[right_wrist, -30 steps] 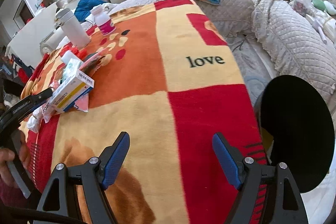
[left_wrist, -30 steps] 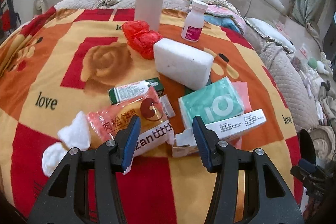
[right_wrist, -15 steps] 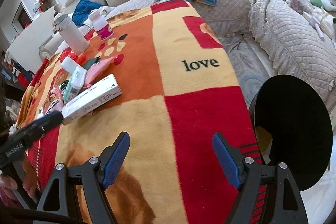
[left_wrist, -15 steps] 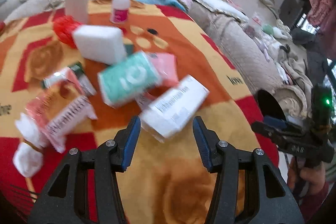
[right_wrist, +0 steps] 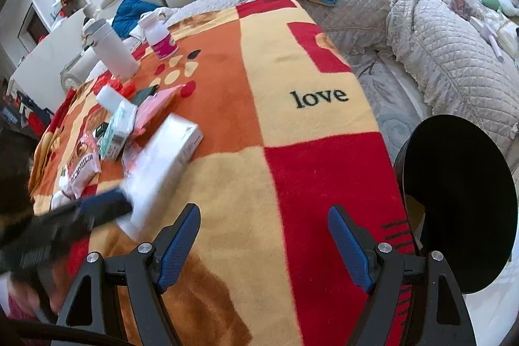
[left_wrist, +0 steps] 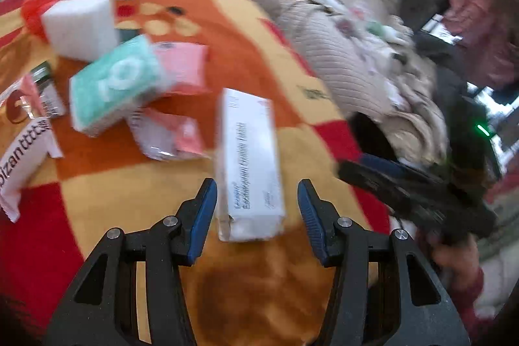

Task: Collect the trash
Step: 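Grasp the white tissue with the left tool while the right tool grasps the Escitalopram box, then carry the white tissue and Escitalopram box over the black bin, then open both tools to drop the tissue and box into the bin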

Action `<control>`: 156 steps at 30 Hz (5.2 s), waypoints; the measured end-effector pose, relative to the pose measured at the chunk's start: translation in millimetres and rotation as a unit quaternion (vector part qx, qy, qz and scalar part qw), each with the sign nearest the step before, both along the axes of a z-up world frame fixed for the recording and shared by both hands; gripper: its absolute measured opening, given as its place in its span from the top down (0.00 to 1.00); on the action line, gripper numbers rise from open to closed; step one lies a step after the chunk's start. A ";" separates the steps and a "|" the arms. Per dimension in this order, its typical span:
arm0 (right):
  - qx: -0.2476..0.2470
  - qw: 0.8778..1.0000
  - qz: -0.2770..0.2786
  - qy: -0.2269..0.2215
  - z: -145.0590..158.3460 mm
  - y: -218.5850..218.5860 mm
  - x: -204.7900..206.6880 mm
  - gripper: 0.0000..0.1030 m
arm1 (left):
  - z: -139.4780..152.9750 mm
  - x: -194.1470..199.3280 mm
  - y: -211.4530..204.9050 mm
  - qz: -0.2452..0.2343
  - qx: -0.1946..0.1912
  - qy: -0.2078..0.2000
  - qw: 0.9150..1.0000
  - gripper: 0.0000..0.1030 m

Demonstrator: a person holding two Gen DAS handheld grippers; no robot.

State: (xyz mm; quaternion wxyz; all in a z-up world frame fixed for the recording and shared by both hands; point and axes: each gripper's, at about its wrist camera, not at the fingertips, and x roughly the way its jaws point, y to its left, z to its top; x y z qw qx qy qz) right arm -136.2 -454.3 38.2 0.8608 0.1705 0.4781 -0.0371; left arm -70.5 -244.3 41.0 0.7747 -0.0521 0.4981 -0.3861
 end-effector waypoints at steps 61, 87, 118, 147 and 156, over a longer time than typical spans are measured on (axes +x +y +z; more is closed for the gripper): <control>-0.037 0.993 0.083 -0.070 26.0 57.7 -0.3 0.56 | 39.8 -41.8 112.9 0.162 0.083 -0.104 0.978 0.75; -0.052 0.996 -0.015 -0.065 29.7 -45.5 -51.2 0.56 | 38.4 -44.0 -62.2 0.034 0.067 -0.100 0.992 0.75; -0.031 0.991 -0.133 -0.009 -19.2 -170.5 -91.6 0.56 | 4.1 -53.5 -223.0 -0.063 0.094 -0.089 0.990 0.75; -0.008 0.986 -0.168 0.004 -25.1 -178.5 -96.2 0.49 | -4.7 -51.1 -224.3 -0.068 0.082 -0.072 0.992 0.46; -0.007 0.991 -0.137 -0.001 -19.3 -146.3 -80.0 0.38 | -0.8 -39.6 -180.7 -0.001 0.118 -0.096 0.988 0.46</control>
